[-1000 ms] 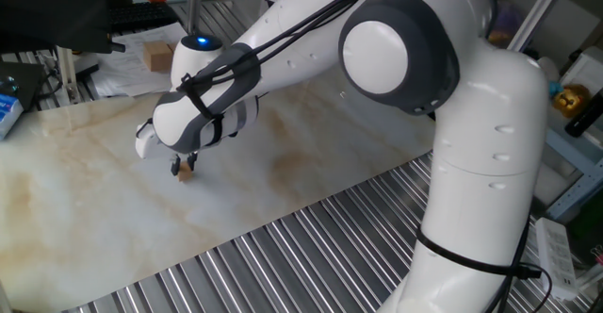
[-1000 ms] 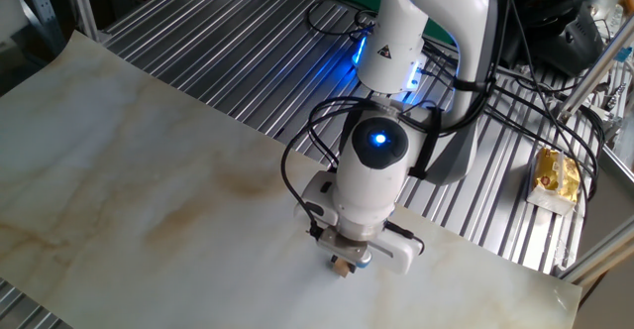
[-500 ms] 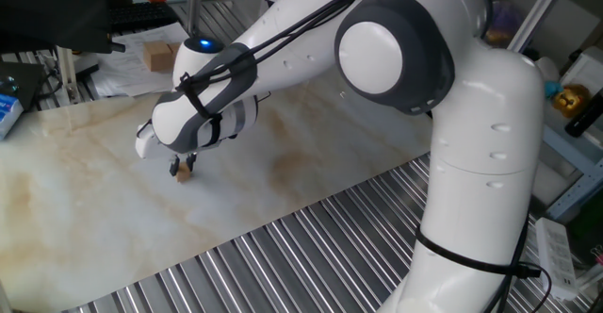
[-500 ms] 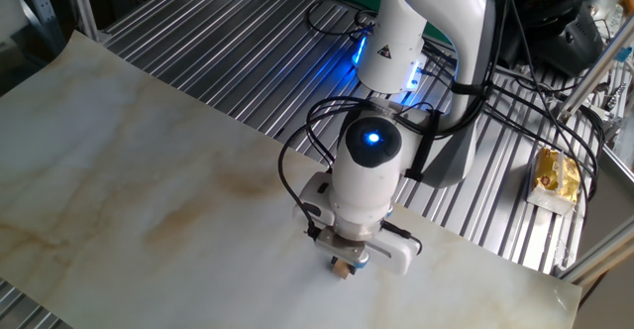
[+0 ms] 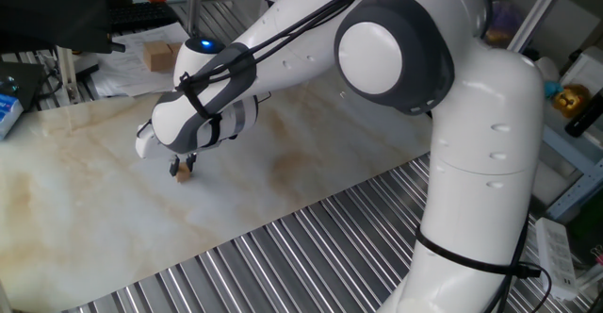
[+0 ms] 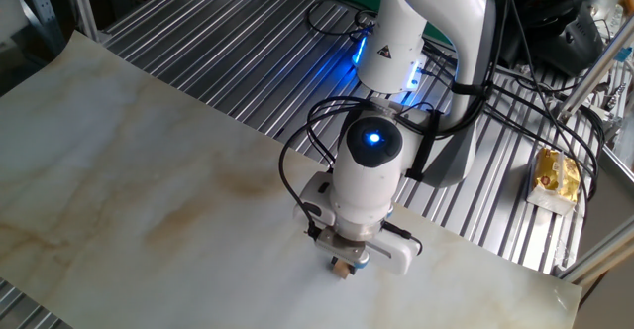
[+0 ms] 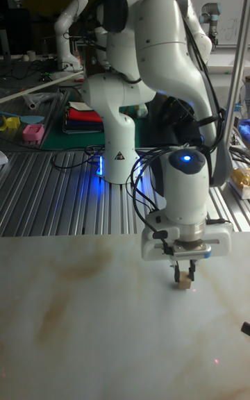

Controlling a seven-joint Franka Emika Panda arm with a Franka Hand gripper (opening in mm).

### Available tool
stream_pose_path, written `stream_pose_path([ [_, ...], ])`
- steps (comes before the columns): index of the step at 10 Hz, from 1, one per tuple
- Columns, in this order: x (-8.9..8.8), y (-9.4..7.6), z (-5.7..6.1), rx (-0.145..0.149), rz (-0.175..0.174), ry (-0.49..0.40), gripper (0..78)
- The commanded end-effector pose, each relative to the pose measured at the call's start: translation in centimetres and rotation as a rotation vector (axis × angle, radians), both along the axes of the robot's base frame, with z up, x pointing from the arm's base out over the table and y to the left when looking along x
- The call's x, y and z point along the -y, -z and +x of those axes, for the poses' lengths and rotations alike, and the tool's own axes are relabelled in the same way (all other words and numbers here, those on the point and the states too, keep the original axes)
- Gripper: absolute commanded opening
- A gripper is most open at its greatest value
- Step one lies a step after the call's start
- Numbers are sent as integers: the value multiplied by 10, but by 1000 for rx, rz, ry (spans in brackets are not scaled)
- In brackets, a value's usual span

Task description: Pick up the small block on the left and move it to the right

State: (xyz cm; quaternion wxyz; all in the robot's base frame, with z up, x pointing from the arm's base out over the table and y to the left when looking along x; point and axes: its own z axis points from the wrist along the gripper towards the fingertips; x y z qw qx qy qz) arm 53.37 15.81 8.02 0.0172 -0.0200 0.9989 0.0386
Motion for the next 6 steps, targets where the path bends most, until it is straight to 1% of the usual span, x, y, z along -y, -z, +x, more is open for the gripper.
stream_pose_path([
  [1, 0, -1, 1, 4, 0, 4, 13],
  [6, 0, 0, 0, 1, -1, 7, 13],
])
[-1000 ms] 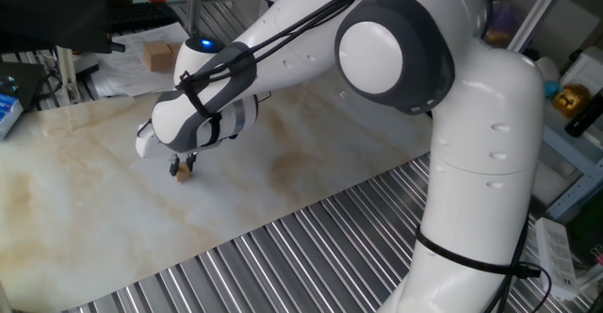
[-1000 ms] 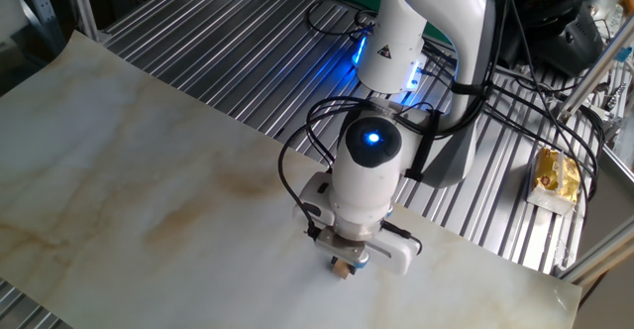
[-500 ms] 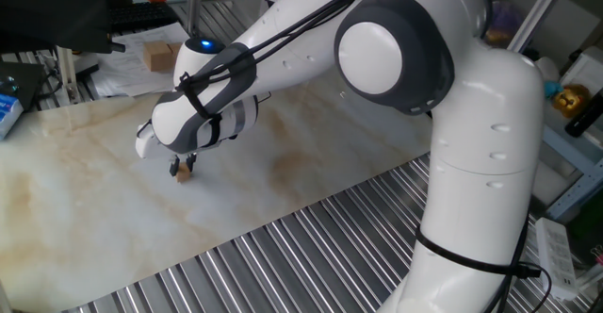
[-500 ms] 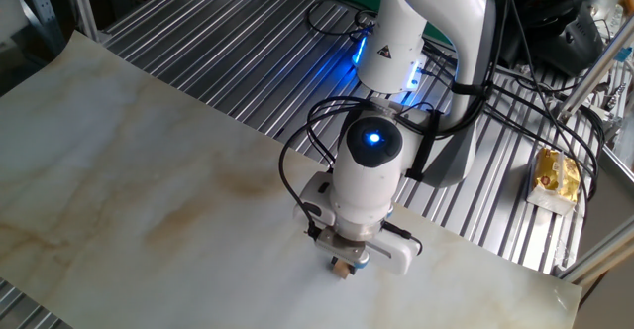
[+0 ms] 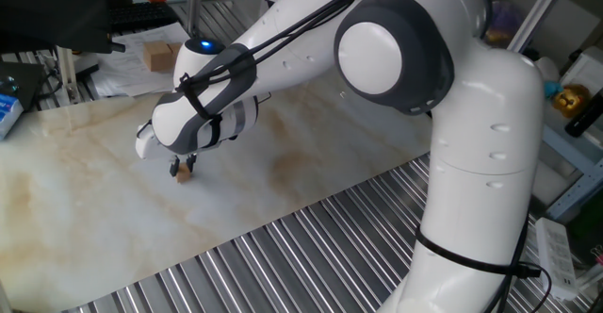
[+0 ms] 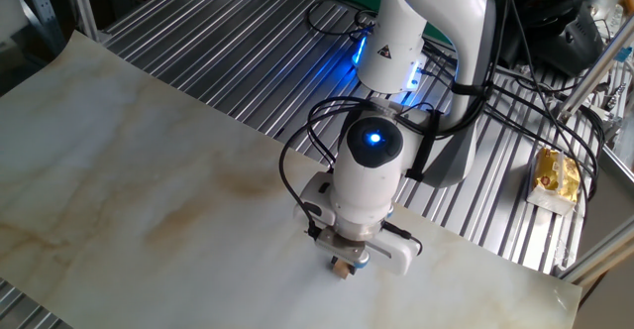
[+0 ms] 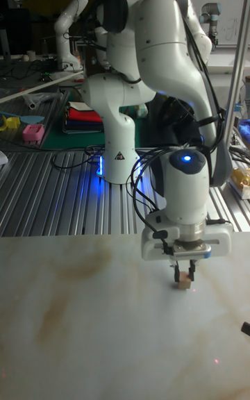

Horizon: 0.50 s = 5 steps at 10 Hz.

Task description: Pick up the small block on the left and move it to the right

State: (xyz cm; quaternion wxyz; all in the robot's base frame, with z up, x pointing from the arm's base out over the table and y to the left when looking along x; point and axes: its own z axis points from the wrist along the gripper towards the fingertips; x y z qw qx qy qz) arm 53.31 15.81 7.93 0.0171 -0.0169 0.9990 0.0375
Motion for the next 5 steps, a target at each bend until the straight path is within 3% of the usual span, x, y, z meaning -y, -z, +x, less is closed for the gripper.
stream_pose_path([
  [1, 0, 0, 1, 1, 1, 3, 13],
  [5, 0, 2, 2, 9, 7, 25, 13],
])
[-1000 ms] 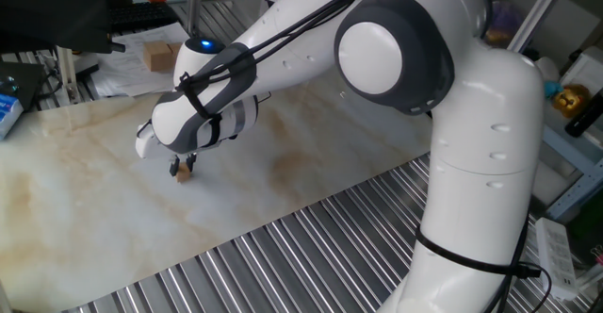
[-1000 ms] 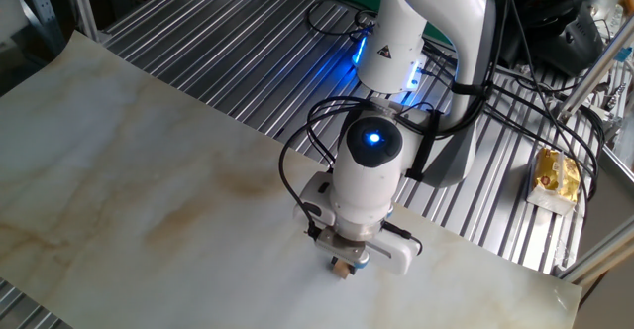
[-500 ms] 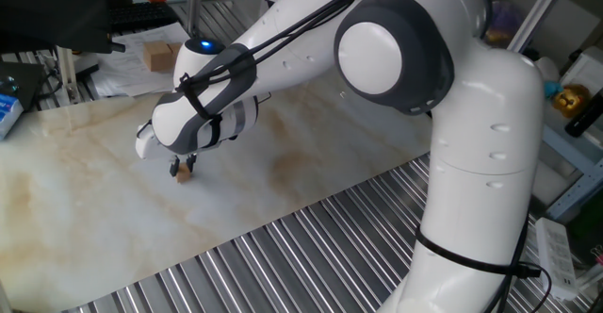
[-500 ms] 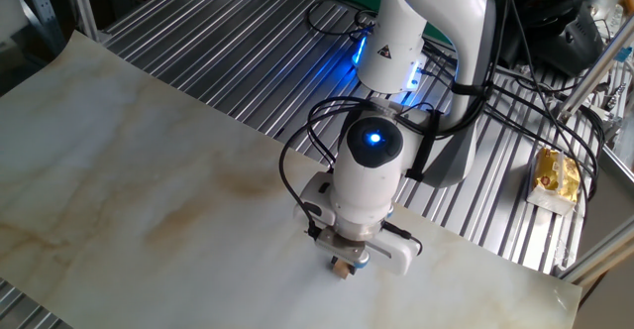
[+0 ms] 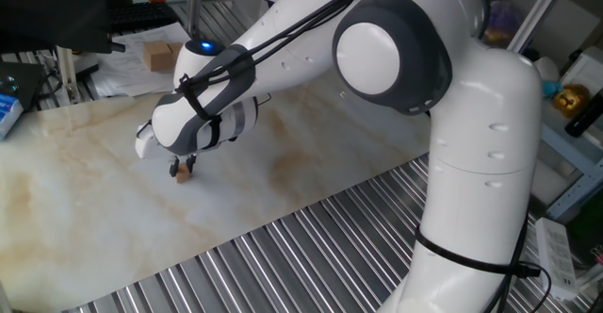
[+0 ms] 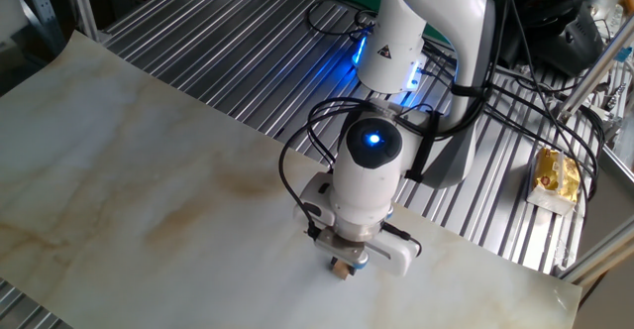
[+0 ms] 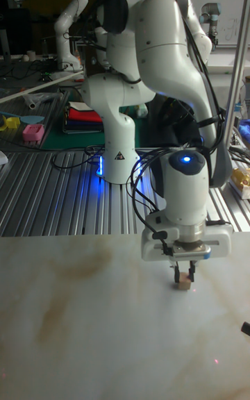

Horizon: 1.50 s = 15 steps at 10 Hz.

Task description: Pick up the small block on the left and move it to the right

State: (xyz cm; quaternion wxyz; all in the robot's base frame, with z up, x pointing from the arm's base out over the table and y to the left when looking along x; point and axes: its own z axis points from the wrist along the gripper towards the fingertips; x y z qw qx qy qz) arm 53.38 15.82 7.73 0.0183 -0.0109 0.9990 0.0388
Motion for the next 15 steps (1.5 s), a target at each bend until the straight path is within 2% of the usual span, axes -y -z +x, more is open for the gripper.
stream_pose_path([
  [1, 0, 0, 1, 8, 8, 21, 13],
  [3, 0, 0, 1, 20, 18, 44, 13],
  [10, 0, 1, -1, 24, 17, 57, 13],
  [11, 0, 1, -1, 24, 17, 55, 774],
  [15, 0, 1, -1, 24, 17, 55, 774],
])
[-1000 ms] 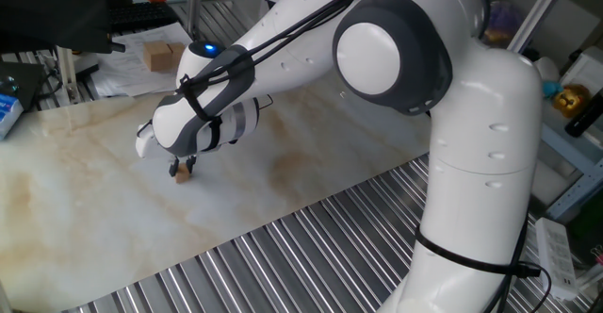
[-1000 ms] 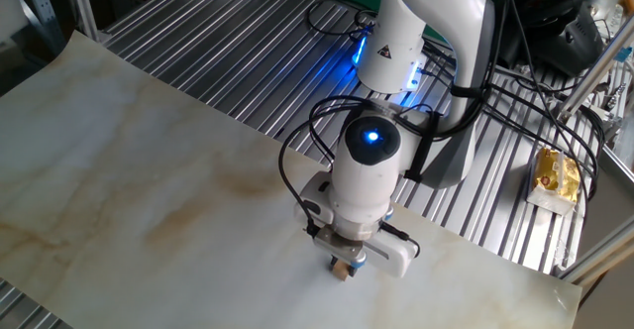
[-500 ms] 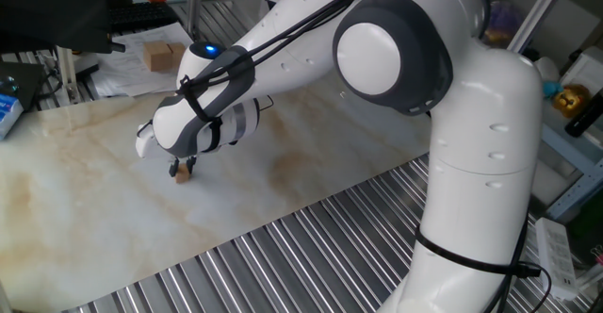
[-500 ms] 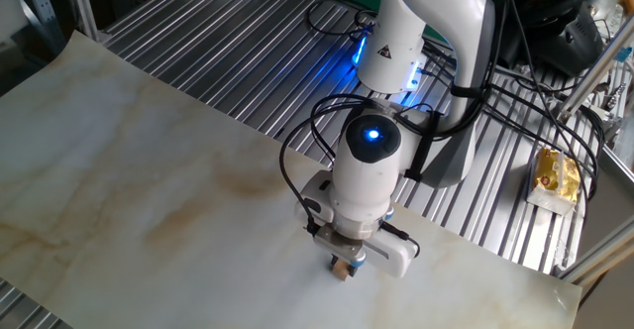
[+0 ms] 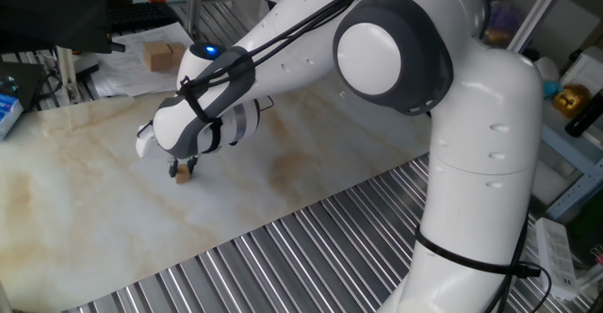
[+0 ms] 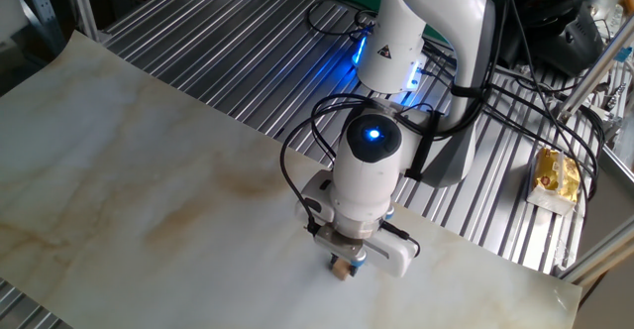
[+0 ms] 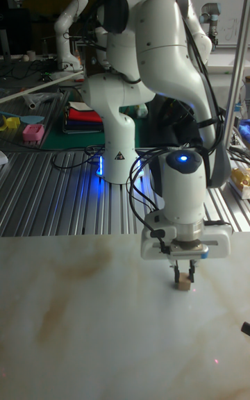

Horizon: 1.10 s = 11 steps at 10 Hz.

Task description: Pick up the small block on the left and move it to the right

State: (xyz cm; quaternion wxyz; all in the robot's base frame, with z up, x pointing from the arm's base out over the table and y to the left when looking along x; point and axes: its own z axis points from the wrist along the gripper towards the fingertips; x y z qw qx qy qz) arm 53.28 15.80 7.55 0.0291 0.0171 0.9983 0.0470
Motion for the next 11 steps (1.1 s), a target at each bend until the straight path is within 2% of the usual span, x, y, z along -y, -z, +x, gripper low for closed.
stream_pose_path([
  [1, 0, -1, 0, 5, -1, -2, 774],
  [8, 0, -1, 0, 5, -1, -2, 774],
  [9, 0, -13, -4, -1, -31, -14, 774],
  [11, 1, -28, -8, -1, -42, -20, 774],
])
